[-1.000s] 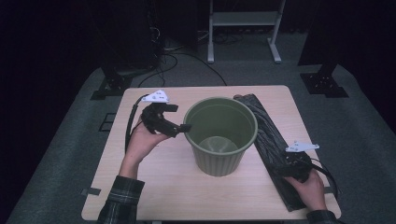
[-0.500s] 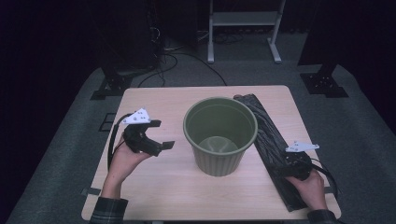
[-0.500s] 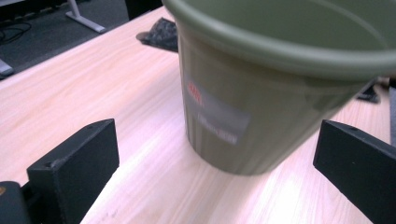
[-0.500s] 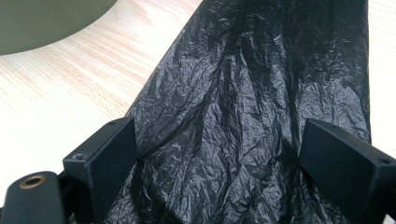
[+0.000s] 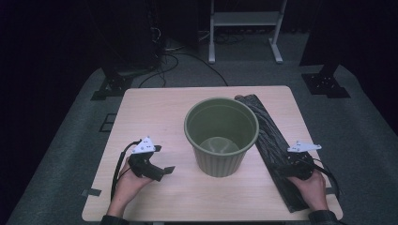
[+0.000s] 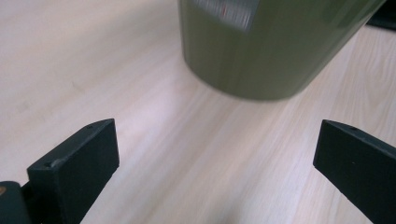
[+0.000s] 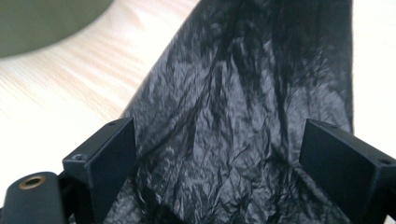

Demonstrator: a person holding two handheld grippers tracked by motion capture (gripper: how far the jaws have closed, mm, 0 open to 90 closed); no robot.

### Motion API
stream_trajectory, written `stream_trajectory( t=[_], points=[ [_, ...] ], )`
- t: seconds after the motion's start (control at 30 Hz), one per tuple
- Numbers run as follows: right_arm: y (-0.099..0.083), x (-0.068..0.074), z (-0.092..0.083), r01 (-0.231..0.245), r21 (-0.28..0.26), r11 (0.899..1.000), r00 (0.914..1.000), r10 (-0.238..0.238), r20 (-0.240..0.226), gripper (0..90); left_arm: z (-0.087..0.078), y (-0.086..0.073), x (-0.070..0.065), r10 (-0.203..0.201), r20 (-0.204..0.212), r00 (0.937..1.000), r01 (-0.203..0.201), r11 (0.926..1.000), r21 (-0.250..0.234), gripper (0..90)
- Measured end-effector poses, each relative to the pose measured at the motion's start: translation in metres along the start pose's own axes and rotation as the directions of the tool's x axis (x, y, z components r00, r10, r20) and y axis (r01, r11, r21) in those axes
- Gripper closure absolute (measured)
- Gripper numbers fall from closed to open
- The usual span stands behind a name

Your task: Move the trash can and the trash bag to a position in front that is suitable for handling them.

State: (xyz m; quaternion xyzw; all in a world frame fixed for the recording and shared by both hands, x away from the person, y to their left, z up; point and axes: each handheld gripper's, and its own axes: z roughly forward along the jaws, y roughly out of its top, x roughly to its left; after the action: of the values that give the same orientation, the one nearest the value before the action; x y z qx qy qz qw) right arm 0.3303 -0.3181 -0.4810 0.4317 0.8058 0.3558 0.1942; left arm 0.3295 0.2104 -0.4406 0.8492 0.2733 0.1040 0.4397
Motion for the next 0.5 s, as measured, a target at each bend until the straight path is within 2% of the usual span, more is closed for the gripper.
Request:
stream_trajectory(
  t=[0.1, 0.23, 0.33, 0.4, 0.43, 0.5],
  points=[
    [0.007, -0.002, -0.002, -0.026, -0.054, 0.998, 0.9997, 0.026, 0.000, 9.6, 0.006, -0.014, 0.004, -0.018, 0.001, 0.9998, 0.018, 0.9997, 0.014, 0.0],
    [0.018, -0.003, 0.004, -0.021, -0.048, 0.999, 0.9997, 0.022, 0.013, 9.6, 0.015, -0.028, 0.007, -0.008, -0.021, 0.9998, 0.010, 0.9963, 0.086, 0.0],
    [0.024, -0.005, 0.009, -0.015, -0.046, 0.999, 0.9997, 0.016, 0.020, 9.6, 0.019, -0.033, 0.008, -0.015, -0.029, 0.9995, 0.018, 0.9961, 0.086, 0.0],
    [0.028, -0.006, 0.012, -0.018, -0.046, 0.999, 0.9996, 0.019, 0.022, 9.6, 0.023, -0.035, 0.007, -0.006, -0.037, 0.9993, 0.011, 0.9936, 0.113, 0.0],
    [0.030, -0.006, 0.014, -0.024, -0.047, 0.999, 0.9995, 0.025, 0.020, 9.6, 0.023, -0.035, 0.006, 0.007, -0.048, 0.9988, -0.002, 0.9933, 0.116, 0.0],
    [0.032, -0.009, 0.018, -0.046, -0.061, 0.997, 0.9988, 0.046, 0.013, 9.6, 0.023, -0.035, 0.006, 0.001, -0.051, 0.9987, 0.005, 0.9934, 0.115, 0.0]
  ],
)
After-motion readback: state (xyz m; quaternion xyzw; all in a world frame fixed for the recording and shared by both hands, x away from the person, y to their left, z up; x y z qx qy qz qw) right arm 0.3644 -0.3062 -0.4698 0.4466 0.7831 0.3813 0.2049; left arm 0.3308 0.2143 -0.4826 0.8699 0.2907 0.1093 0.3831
